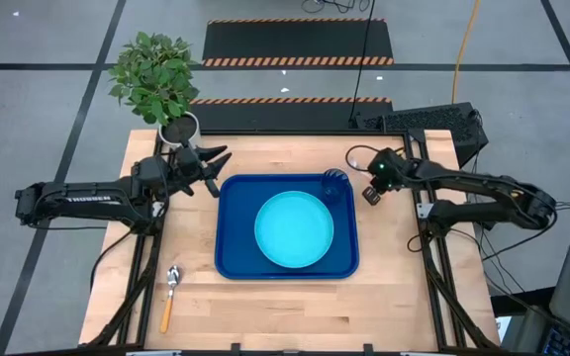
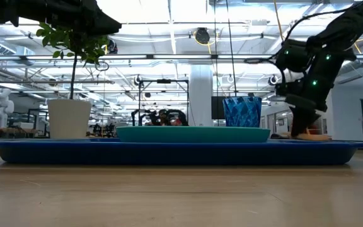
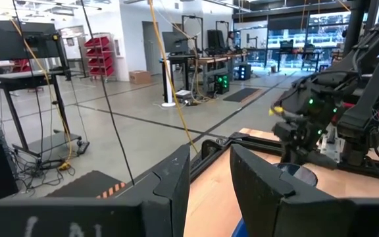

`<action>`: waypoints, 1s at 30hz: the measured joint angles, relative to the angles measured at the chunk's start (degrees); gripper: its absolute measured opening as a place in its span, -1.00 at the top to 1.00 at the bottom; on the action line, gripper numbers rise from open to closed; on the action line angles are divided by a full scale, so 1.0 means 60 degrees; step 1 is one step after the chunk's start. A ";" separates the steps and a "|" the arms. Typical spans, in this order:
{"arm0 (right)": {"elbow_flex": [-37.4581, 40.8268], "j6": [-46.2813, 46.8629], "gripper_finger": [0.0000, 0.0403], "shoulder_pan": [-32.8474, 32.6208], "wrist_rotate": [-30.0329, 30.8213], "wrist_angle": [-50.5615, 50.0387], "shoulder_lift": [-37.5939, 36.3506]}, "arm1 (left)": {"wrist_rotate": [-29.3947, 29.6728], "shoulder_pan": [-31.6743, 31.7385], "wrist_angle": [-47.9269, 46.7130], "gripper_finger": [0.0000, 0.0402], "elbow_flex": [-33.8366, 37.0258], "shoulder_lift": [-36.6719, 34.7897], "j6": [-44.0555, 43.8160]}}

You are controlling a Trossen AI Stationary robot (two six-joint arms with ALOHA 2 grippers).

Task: Pick and place plate/cup/fork/spoon on tray
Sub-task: Put the yellow fork to the left of the blue plate on the blue serving tray

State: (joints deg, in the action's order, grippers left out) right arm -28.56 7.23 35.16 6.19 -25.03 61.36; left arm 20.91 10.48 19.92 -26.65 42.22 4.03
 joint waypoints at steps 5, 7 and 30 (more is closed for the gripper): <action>-0.0004 0.0108 0.84 -0.0001 -0.0010 0.0093 -0.0873 | 0.0000 0.0000 -0.0004 0.44 0.0000 0.0000 0.0026; -0.0010 0.0102 0.84 -0.0001 -0.0016 0.0243 -0.1235 | -0.0022 0.0000 0.0000 0.44 0.0000 0.0000 0.0070; -0.0033 -0.2275 0.84 -0.1602 0.0196 0.6222 -0.2191 | -0.1193 0.0000 0.0707 0.44 0.0000 0.0025 -0.0130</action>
State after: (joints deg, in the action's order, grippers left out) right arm -28.75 -6.42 25.55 7.37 12.30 48.21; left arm 13.75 10.48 24.16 -26.65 42.37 3.25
